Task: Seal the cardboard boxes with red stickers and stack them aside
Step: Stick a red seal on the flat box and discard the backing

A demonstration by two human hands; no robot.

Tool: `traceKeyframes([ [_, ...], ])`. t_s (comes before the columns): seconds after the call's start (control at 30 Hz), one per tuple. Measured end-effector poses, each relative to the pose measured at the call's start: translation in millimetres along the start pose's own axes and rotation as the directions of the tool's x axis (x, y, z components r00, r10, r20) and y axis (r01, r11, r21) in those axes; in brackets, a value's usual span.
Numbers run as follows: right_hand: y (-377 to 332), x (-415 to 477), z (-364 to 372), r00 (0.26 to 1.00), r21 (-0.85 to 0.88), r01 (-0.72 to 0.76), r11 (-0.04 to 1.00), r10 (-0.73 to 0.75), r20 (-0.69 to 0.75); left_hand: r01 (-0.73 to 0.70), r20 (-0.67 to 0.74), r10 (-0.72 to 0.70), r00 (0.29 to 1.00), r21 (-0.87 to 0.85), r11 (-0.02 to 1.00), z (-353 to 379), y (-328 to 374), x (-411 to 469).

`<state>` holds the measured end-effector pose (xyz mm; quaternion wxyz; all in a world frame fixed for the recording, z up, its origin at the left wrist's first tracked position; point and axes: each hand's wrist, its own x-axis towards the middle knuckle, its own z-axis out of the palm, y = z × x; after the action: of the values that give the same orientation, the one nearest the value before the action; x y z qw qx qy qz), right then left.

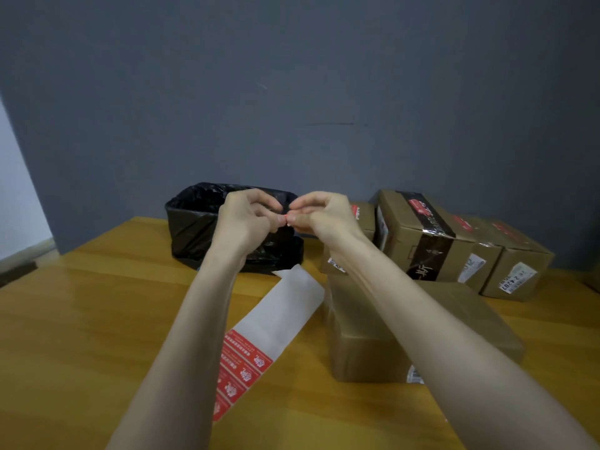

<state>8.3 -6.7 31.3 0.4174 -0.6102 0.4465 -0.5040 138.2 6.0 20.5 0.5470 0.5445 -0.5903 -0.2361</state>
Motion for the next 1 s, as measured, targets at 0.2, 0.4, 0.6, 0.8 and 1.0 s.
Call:
traceKeyframes([
  [0.2, 7, 37, 18, 0.989, -0.238, 0.075, 0.968, -0.102, -0.103, -0.043, -0.029, 0.049, 0.998, 0.18, 0.983, -8, -7, 34],
  [0.4, 14, 58, 13, 0.992, -0.164, -0.001, 0.986, -0.02, -0.126, 0.085, -0.184, -0.046, 0.982, 0.215, 0.973, -11, -28, 71],
  [0.6, 17, 59, 7, 0.994, -0.166, 0.0, 0.986, -0.018, -0.105, 0.126, -0.089, -0.11, 0.99, 0.199, 0.972, -2, -45, 81],
  [0.8, 14, 48, -3, 0.997, -0.164, -0.003, 0.987, -0.009, -0.077, 0.001, -0.024, 0.002, 1.0, 0.146, 0.989, -3, -38, 67],
  [1.0, 3, 19, -34, 0.997, -0.293, 0.048, 0.955, -0.028, 0.071, -0.206, 0.339, 0.161, 0.927, 0.103, 0.973, 5, -6, 39],
])
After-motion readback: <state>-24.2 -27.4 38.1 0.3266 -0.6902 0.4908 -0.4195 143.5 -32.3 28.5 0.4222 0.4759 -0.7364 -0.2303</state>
